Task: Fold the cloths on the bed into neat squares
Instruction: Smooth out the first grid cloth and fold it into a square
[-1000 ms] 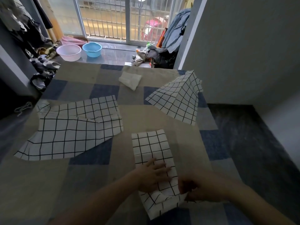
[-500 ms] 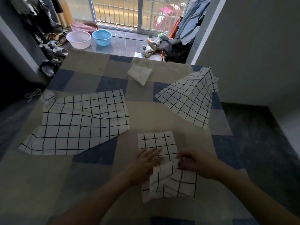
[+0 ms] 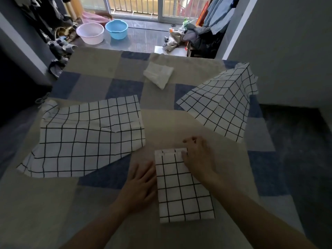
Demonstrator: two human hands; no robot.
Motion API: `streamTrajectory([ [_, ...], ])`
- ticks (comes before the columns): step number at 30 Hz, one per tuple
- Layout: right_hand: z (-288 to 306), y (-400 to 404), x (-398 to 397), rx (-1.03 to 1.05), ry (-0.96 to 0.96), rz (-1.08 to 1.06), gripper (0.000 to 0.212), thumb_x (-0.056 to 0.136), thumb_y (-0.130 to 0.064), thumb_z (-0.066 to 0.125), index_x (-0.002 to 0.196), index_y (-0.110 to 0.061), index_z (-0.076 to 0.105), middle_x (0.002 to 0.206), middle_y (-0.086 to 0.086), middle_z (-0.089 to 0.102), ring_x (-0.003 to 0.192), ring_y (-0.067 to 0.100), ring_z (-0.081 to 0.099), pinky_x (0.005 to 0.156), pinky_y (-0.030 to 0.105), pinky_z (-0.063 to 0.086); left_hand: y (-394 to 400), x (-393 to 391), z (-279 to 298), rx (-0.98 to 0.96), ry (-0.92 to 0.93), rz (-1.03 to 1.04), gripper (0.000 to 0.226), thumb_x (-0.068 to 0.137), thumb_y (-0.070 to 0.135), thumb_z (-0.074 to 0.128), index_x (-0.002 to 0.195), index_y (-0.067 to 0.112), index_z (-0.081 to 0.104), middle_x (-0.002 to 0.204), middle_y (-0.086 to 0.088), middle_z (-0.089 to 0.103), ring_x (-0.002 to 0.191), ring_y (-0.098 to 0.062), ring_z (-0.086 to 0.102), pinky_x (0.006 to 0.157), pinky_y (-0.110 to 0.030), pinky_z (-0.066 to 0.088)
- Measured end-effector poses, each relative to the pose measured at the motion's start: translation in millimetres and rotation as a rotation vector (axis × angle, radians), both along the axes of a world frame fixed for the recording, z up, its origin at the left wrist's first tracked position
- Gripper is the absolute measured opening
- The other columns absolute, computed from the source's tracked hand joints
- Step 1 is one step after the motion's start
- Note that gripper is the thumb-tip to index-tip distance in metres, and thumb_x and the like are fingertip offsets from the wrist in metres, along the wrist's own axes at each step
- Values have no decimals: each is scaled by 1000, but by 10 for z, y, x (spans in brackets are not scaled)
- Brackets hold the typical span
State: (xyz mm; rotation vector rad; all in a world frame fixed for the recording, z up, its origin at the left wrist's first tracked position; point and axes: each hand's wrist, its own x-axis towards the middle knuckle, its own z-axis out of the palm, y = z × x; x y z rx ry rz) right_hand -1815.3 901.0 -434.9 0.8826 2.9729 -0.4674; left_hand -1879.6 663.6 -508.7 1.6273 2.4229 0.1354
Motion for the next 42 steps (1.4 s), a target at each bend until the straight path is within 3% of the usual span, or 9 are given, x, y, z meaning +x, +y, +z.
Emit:
streamTrajectory([
  [5,-89,-485,416,-17,236,-63,31,86,-26,59,116,-19,51,124,4,41,109,20,46,89,33,42,5,37,17,38,3,28,59,95,52,39,149,30,27,159,2,21,149,-23,7,113,-58,13],
  [12,-595,-717,785,59,5,-78,62,89,-45,51,144,-19,39,156,12,23,145,32,18,112,50,22,-2,20,21,-7,-2,12,62,95,53,36,151,28,28,161,0,15,149,-24,5,113,-58,14],
  [19,-697,-623,701,44,-46,-45,67,94,-55,34,151,-22,25,161,8,8,149,26,-1,117,51,7,7,15,58,-13,18,17,61,94,52,37,149,26,33,161,-2,16,149,-24,6,113,-57,14],
  [30,-720,-569,605,48,-53,14,70,93,-57,32,153,-24,19,162,8,5,149,24,-2,117,52,8,1,18,80,-27,-34,8,63,95,54,36,152,29,24,162,1,13,149,-23,3,113,-59,16],
  [32,-712,-562,597,48,-47,11,70,92,-57,33,153,-24,19,162,7,4,149,23,-3,117,52,7,5,24,70,48,-63,26,60,98,52,31,153,33,17,162,4,8,149,-21,2,113,-57,17],
  [34,-705,-564,602,35,-33,5,70,92,-57,34,153,-26,16,162,6,2,149,23,-5,118,51,5,65,38,151,285,-225,222,55,102,46,25,153,33,12,162,7,5,149,-20,6,116,-51,17],
  [36,-692,-568,594,24,-22,3,70,93,-58,32,153,-28,13,162,5,-1,149,22,-6,118,51,3,227,53,366,543,-310,435,52,100,37,31,150,22,24,159,1,13,147,-21,14,116,-42,20],
  [40,-730,-566,609,44,-18,0,76,93,-56,37,154,-24,4,161,10,6,149,25,1,116,54,9,773,287,738,546,-283,265,46,97,28,45,141,21,38,156,1,21,141,-6,19,114,-17,16],
  [42,-750,-545,621,74,-59,38,93,86,-54,49,153,-18,-5,160,15,11,148,30,5,114,57,14,977,460,605,474,-278,144,50,98,30,41,145,19,33,157,0,21,145,-13,19,116,-31,23],
])
